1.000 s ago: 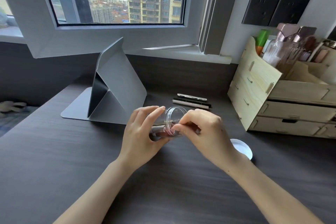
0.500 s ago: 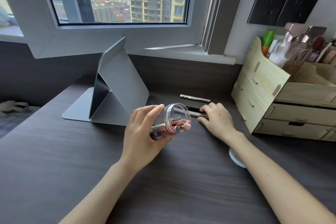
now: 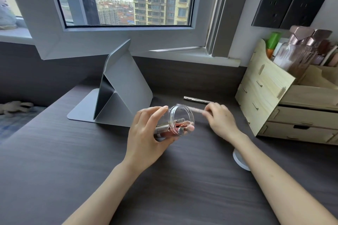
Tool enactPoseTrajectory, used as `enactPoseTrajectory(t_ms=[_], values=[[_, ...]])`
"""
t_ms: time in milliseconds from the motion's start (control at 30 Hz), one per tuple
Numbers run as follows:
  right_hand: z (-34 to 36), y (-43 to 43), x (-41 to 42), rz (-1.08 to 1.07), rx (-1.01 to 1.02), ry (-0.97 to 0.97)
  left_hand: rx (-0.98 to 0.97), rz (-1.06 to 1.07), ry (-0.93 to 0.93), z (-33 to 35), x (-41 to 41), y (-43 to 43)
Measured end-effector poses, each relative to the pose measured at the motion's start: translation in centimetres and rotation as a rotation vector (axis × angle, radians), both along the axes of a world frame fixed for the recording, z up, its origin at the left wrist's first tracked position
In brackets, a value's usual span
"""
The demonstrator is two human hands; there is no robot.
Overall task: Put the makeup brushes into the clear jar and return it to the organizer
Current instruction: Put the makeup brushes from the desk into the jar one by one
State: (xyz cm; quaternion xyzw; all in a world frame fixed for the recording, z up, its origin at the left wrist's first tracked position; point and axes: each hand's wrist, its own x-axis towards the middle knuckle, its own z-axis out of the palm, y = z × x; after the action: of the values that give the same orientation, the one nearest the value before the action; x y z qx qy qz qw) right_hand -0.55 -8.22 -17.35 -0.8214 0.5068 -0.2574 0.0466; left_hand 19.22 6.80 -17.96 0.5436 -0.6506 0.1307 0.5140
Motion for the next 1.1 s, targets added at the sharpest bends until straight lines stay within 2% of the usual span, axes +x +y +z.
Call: enactPoseTrajectory(t_ms=[133, 200, 300, 433, 633, 767, 833, 900, 967, 1000, 1100], values=[[3.9, 3.6, -1.9, 0.151, 0.115, -0.475, -0.002, 0.003, 0.015, 0.0, 0.0, -0.1], [5.8, 6.3, -3.3, 0.221, 0.124, -0.562, 0.004, 0.009, 0.016, 0.1, -0.1, 0.0], [7.1, 9.4, -4.6, 0.276, 0.087, -0.528, 0.0, 0.021, 0.019, 0.2, -0.4, 0.0], [7.2, 10.7, -2.7, 0.283, -0.073, -0.287, -0.006, 0.0, -0.01, 0.0, -0.5, -0.1], [6.4, 11.3, 2.1, 0.306, -0.109, -0.343, 0.01, -0.044, -0.11, -0.5, -0.8, 0.0], [5.8, 10.8, 2.4, 0.27, -0.222, -0.214, 0.004, -0.011, -0.068, -0.3, -0.6, 0.1], [5.9, 10.7, 1.8, 0.323, -0.133, -0.292, -0.006, -0.007, -0.06, -0.2, -0.7, 0.1], [6.3, 10.0, 0.8, 0.393, 0.073, -0.544, -0.011, -0.005, -0.05, -0.1, -0.7, 0.1], [6.0, 8.1, -0.2, 0.268, 0.106, -0.656, -0.02, -0.004, -0.038, -0.1, -0.7, 0.1], [5.4, 6.6, -0.7, 0.15, 0.069, -0.593, -0.023, -0.003, -0.034, 0.0, -0.7, 0.1], [2.7, 2.2, -1.4, -0.114, 0.032, -0.127, -0.018, 0.002, -0.024, 0.1, -0.7, 0.1]])
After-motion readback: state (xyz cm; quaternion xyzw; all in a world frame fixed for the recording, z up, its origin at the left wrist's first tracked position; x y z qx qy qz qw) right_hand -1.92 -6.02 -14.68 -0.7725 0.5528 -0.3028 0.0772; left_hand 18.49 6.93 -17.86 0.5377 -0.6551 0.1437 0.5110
